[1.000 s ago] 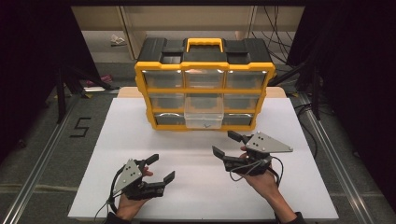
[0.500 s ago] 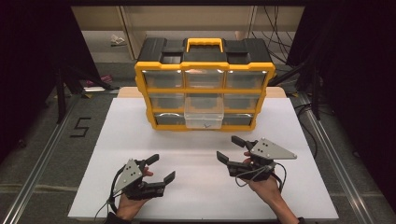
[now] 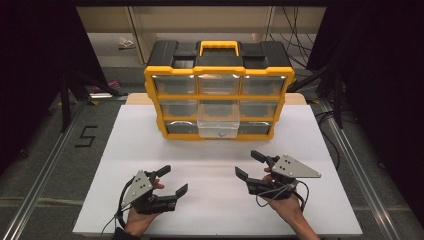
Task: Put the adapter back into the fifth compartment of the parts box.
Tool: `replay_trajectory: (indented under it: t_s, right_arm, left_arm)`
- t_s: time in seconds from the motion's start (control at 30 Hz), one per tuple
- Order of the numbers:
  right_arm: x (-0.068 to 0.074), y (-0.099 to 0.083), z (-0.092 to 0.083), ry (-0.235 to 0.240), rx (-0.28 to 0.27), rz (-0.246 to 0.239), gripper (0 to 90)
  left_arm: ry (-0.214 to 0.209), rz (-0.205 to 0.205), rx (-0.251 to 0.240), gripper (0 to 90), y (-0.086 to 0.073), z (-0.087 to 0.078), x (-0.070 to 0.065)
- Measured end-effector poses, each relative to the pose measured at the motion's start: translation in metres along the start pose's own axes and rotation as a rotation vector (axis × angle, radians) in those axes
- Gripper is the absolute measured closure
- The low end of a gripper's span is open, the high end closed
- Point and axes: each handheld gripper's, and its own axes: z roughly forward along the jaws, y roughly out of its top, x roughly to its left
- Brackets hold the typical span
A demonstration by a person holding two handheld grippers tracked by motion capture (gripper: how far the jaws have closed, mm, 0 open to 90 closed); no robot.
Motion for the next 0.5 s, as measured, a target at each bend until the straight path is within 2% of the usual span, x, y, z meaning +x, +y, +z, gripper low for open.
replay_trajectory:
  t_s: [0.33, 0.37, 0.4, 0.47, 0.5]
  right_arm:
    - [0.0, -0.008, -0.005, -0.019, -0.012, -0.008, 27.8]
    - [0.0, -0.009, -0.006, -0.019, -0.008, -0.006, 27.7]
    - [-0.001, -0.01, -0.006, -0.022, -0.005, -0.009, 27.6]
    - [-0.001, -0.013, -0.007, -0.026, 0.0, -0.007, 27.6]
    - [-0.001, -0.014, -0.008, -0.027, -0.001, -0.004, 27.5]
  left_arm:
    - [-0.008, 0.0, 0.004, 16.7, 0.0, 0.001, 0.0]
    - [-0.013, -0.024, 0.013, 16.6, -0.001, 0.0, -0.002]
    - [-0.011, -0.001, 0.006, 16.6, 0.0, 0.001, 0.0]
    - [-0.013, -0.002, 0.008, 16.5, 0.0, 0.001, 0.0]
    - [-0.013, -0.021, 0.015, 16.5, -0.001, 0.0, -0.002]
